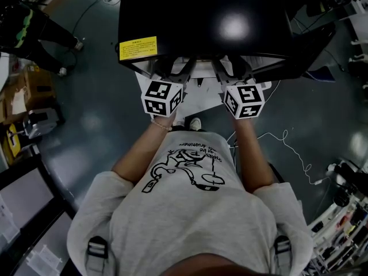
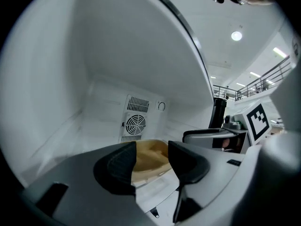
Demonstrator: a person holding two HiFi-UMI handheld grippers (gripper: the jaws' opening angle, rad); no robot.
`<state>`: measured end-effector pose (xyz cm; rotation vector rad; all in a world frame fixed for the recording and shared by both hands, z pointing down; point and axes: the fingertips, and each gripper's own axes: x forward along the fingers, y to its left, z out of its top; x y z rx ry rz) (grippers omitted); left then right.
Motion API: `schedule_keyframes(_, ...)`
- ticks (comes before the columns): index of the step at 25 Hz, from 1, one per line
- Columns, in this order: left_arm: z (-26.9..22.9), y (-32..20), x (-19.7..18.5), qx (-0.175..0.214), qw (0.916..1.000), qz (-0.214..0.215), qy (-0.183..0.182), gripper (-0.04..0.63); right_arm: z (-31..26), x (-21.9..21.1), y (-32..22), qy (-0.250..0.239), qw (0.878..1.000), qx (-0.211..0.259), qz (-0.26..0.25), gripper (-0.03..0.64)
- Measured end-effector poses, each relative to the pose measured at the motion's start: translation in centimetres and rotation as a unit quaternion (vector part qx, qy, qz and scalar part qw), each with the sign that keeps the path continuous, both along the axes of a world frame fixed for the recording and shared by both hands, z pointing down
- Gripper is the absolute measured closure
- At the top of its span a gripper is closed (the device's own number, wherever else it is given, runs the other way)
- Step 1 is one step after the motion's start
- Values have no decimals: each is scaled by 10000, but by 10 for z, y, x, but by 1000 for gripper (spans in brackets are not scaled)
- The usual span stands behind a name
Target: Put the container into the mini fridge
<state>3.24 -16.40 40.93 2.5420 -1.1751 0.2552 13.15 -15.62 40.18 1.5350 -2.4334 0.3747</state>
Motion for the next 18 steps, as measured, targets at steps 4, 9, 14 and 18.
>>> schedule_keyframes(4, -15, 10, 3, 200, 9996, 183, 16, 382, -10, -4, 9, -46, 9999, 68, -104, 427)
schedule_keyframes(9, -32, 23, 7, 476, 9980, 417, -35, 407, -24, -13, 21, -102, 9995, 153, -268, 445)
schedule_keyframes(14, -47, 32, 10, 663, 9959, 623, 0, 443, -36, -19, 30, -134, 9988, 241, -406, 468)
schedule_keyframes(18, -58, 39, 12, 725, 9940, 822, 76, 466, -46, -22, 37, -184, 9984, 269, -468, 486)
